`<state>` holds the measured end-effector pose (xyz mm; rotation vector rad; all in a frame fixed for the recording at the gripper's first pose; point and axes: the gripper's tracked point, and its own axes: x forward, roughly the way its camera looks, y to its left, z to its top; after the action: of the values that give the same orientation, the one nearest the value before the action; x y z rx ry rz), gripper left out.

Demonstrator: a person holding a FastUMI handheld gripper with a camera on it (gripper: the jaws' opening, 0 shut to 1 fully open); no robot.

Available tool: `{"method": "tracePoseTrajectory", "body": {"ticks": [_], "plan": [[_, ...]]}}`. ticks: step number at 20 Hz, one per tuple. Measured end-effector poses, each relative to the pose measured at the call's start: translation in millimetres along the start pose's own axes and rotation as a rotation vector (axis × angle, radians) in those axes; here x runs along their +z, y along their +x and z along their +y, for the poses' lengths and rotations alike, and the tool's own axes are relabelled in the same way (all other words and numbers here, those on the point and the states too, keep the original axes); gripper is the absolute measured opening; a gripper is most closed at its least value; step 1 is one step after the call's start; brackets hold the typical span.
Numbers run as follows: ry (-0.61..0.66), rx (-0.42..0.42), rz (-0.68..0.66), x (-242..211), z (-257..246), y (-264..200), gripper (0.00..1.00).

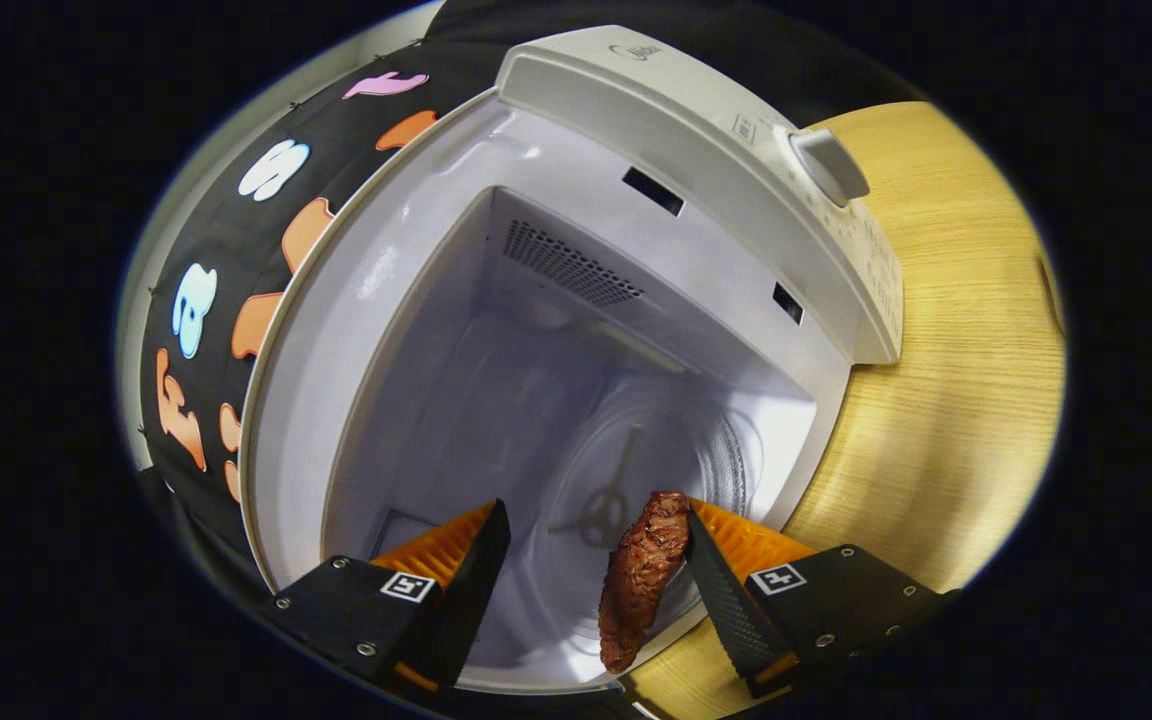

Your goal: Open the microwave, put the food inside, and close the microwave door.

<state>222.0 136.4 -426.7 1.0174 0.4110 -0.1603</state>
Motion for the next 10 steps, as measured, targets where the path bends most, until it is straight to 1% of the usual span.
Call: {"method": "tracePoseTrajectory", "body": {"ticks": [1, 3, 6, 8, 10], "plan": [[-0.014, -0.009, -0.018, 3, -2, 1, 0.98], [-0.078, -0.035, -0.042, 7, -7, 0, 0.98], [-0.178, -0.054, -0.054, 7, -7, 0, 0.98], [-0.270, -0.084, -0.071, 10, -9, 1, 0.98], [-0.394, -0.112, -0.101, 18, -13, 4, 0.98]]}}
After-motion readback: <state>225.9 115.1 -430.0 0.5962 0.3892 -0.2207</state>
